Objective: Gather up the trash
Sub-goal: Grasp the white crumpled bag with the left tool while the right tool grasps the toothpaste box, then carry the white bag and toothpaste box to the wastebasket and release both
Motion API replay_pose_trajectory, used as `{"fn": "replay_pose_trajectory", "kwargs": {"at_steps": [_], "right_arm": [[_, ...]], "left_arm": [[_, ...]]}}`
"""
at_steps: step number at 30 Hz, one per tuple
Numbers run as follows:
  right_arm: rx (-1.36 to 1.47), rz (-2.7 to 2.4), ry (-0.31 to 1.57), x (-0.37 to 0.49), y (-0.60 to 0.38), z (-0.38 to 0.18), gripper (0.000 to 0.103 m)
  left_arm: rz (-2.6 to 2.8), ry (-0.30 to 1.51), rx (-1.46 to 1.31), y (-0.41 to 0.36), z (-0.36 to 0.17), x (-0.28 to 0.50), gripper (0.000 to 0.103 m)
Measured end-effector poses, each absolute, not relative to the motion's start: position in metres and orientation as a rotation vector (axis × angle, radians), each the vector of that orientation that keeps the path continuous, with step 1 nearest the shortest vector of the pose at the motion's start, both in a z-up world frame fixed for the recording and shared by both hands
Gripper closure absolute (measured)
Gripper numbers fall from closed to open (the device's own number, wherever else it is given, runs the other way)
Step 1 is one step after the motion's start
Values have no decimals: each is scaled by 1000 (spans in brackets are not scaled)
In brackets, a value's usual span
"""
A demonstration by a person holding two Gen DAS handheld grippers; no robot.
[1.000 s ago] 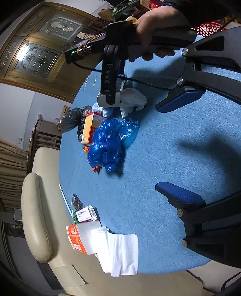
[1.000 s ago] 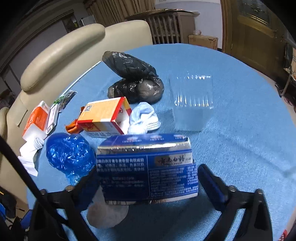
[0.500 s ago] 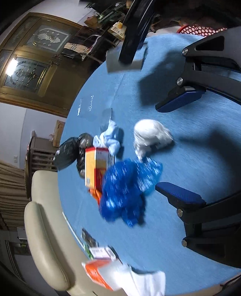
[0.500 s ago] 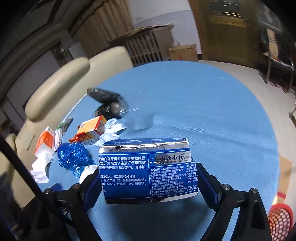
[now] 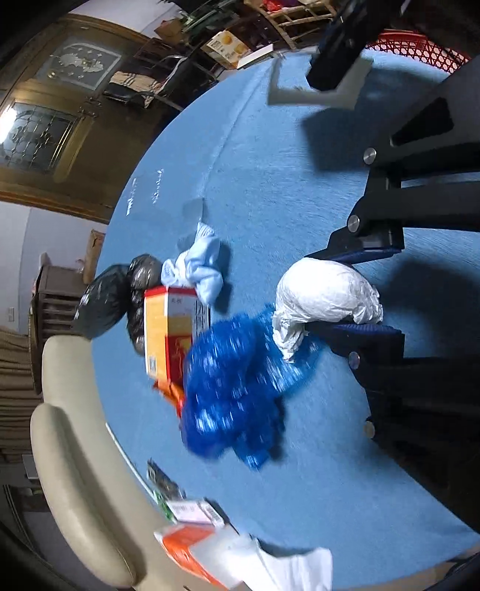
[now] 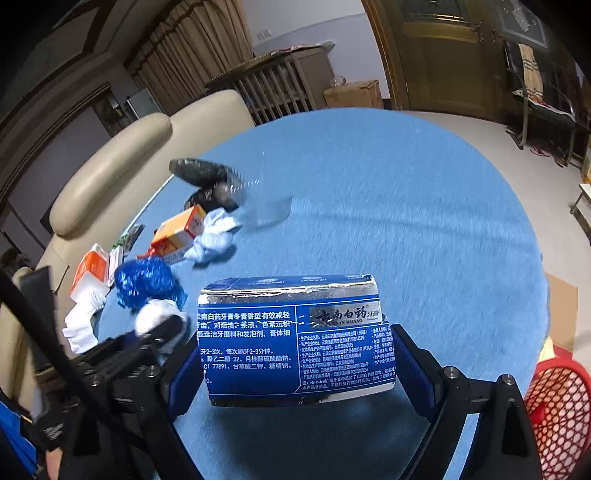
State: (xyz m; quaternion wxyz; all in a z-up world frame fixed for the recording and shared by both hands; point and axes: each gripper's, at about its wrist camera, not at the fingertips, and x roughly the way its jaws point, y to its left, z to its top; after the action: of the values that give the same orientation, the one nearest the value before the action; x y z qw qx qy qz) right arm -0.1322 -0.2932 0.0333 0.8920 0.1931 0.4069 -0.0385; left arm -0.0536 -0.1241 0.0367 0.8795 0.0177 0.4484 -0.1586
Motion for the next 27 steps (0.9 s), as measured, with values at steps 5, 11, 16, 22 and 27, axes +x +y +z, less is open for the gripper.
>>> {"fn": "replay_pose_trajectory", "kwargs": {"at_steps": [5, 11, 16, 22, 27], "right_arm": [[372, -65, 855, -137, -274, 28, 11], [354, -62, 857, -146, -260, 27, 11], [339, -52, 866, -151, -246, 23, 11], [293, -55, 866, -156, -234, 23, 11], [261, -78, 863, -165, -229, 28, 11]], "left_arm": [[-317, 901, 31, -106, 50, -68, 76], [-321, 866, -49, -74, 65, -86, 76], [-304, 847, -44, -58, 70, -99, 76], [-282, 846, -54, -44, 70, -109, 76], [-278, 854, -43, -45, 66, -112, 76]]}}
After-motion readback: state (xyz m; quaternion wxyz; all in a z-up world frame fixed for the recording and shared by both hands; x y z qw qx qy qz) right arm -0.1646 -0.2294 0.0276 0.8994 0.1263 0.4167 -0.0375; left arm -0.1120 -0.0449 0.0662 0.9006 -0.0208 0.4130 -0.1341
